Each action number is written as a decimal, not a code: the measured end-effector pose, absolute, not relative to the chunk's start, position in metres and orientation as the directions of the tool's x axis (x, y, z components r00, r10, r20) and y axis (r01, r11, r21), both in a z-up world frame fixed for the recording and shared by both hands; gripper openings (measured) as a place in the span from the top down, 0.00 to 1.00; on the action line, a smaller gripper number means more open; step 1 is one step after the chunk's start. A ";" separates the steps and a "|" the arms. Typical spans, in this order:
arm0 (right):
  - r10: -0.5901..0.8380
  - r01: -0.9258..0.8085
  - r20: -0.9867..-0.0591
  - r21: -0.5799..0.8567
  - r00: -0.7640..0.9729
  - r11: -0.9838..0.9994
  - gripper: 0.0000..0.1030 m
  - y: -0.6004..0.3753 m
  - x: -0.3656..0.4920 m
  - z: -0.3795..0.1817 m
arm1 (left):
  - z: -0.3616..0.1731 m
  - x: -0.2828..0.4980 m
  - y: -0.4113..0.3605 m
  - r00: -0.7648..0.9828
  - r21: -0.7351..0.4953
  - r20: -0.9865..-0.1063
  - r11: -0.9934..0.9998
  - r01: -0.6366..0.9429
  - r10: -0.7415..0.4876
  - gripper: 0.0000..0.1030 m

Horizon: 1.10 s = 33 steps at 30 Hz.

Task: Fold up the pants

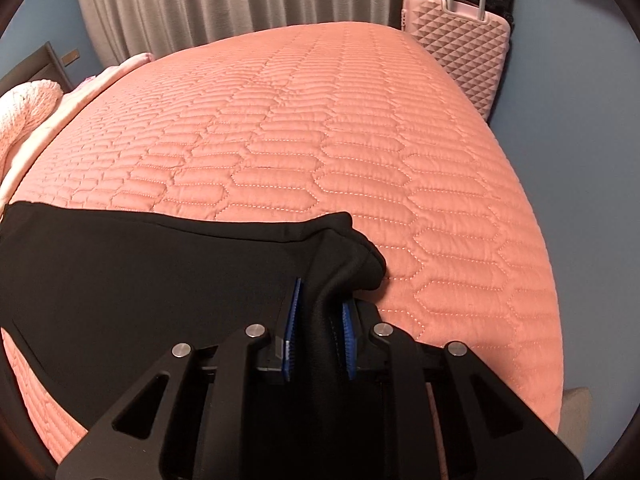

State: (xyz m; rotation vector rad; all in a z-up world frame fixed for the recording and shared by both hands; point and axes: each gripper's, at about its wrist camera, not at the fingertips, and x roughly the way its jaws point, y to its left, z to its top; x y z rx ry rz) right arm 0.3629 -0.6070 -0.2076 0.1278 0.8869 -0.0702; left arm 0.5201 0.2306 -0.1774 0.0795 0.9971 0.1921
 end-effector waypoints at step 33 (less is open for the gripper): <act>0.053 -0.134 -0.650 -0.076 0.758 0.988 0.91 -0.534 0.091 -0.039 | -0.020 0.245 0.314 0.655 -0.136 -0.736 0.985 0.106 -0.172 0.90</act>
